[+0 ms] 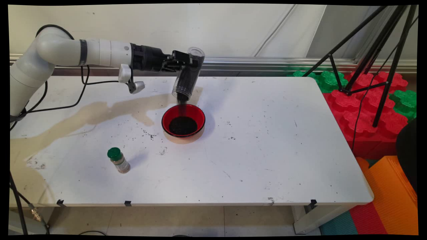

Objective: Pour the black seasoning powder in the red bowl

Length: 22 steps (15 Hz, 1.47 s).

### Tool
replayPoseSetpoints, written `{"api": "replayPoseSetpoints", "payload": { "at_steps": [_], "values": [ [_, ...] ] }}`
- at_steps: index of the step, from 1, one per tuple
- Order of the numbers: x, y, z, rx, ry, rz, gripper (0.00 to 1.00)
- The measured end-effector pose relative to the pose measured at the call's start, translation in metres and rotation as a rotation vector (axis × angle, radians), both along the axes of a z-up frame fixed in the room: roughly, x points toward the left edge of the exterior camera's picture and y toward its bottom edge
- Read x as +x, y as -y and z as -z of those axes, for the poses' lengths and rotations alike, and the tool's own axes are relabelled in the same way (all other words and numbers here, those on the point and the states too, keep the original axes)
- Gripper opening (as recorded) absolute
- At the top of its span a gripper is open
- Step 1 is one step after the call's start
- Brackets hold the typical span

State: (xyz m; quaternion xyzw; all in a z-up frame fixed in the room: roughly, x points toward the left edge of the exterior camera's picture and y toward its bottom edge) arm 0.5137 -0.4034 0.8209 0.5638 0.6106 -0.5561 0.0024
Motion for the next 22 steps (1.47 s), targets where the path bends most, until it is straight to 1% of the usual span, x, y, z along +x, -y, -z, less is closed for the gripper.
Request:
{"api": "replayPoseSetpoints", "payload": {
  "at_steps": [8, 22],
  "values": [
    [-0.0017, -0.0015, 0.0007, -0.006, 0.007, 0.009, 0.00],
    [-0.0022, -0.0017, 0.0047, 0.000, 0.014, 0.009, 0.00]
  ]
}}
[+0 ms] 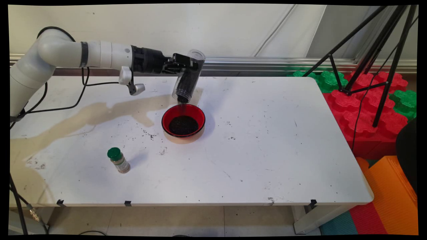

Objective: Pour the black seasoning powder in the red bowl

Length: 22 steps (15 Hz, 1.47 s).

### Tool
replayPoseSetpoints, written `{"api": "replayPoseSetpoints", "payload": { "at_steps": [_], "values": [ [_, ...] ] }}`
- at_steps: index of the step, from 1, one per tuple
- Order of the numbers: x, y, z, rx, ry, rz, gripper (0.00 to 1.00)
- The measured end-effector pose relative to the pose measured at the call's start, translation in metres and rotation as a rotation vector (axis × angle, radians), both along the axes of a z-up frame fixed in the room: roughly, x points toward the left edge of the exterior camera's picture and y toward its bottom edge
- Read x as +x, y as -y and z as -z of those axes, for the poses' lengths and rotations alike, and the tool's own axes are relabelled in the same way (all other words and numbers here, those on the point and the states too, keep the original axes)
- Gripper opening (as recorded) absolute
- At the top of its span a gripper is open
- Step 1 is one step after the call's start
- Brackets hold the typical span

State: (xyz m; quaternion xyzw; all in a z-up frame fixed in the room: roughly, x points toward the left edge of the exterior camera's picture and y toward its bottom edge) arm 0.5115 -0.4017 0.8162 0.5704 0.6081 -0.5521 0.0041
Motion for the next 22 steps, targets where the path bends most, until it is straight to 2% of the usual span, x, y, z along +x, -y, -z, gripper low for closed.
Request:
{"api": "replayPoseSetpoints", "payload": {
  "at_steps": [22],
  "values": [
    [-0.0021, 0.0010, 0.0048, -0.025, 0.025, 0.022, 0.00]
  ]
}}
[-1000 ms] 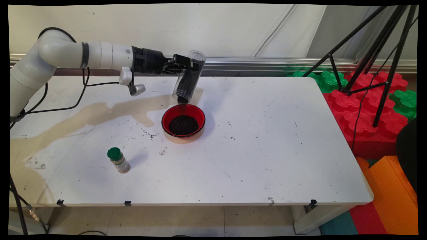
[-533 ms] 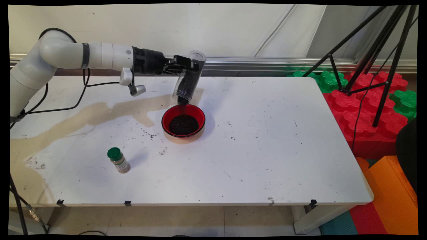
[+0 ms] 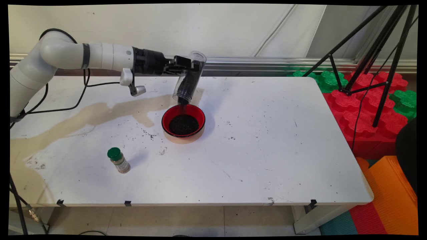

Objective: Pour the black seasoning powder in the red bowl

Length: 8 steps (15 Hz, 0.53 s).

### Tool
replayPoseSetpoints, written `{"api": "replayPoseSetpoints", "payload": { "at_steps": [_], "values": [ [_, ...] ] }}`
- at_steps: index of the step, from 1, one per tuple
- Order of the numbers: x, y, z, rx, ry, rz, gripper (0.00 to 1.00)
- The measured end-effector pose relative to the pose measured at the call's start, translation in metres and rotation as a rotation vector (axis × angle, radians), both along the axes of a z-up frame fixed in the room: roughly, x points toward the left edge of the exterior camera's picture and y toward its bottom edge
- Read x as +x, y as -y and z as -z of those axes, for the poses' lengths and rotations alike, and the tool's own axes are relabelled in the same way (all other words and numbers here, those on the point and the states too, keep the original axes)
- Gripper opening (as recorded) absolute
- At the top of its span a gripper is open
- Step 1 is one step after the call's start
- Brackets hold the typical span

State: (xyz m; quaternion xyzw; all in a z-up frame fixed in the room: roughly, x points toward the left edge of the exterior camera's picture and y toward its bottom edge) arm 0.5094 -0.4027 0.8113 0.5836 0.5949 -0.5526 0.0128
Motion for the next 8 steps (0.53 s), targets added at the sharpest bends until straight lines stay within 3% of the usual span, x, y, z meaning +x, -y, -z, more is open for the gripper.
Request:
{"api": "replayPoseSetpoints", "payload": {
  "at_steps": [8],
  "values": [
    [0.0018, 0.0008, 0.0020, 0.057, -0.043, -0.041, 0.00]
  ]
}}
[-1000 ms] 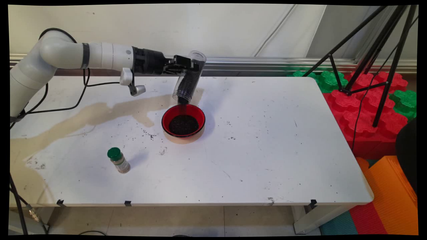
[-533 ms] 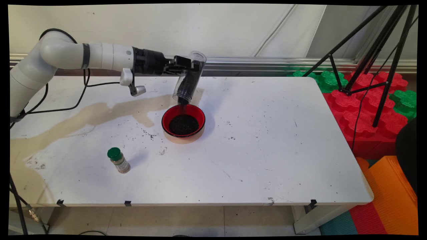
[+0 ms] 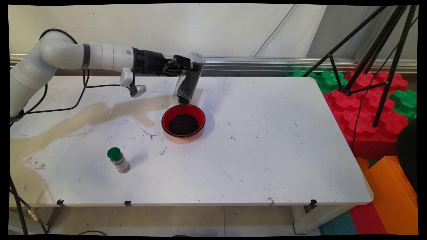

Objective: Pour the black seasoning powder in the red bowl

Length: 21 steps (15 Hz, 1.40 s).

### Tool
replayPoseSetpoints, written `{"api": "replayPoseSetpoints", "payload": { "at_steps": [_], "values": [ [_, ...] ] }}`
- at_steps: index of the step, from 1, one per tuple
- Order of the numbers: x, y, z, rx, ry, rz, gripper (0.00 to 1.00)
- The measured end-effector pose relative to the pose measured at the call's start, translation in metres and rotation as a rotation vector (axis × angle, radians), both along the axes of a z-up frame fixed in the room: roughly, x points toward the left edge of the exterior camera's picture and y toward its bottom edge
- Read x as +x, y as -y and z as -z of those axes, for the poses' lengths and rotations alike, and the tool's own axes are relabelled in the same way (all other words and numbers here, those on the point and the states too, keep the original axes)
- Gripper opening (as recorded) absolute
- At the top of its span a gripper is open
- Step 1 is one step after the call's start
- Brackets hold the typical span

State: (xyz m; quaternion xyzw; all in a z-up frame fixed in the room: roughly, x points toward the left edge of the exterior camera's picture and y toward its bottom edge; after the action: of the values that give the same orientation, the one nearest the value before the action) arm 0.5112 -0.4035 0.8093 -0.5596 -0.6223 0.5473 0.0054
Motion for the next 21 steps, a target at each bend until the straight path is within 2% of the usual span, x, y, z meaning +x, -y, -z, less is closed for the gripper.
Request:
{"api": "replayPoseSetpoints", "payload": {
  "at_steps": [7, 13, 16, 21],
  "values": [
    [0.006, 0.001, 0.003, 0.104, -0.072, -0.075, 0.00],
    [0.013, 0.004, 0.003, 0.236, -0.187, -0.186, 0.00],
    [0.019, 0.006, 0.002, 0.316, -0.272, -0.265, 0.00],
    [0.037, 0.005, -0.013, 0.435, -0.500, -0.410, 0.00]
  ]
}}
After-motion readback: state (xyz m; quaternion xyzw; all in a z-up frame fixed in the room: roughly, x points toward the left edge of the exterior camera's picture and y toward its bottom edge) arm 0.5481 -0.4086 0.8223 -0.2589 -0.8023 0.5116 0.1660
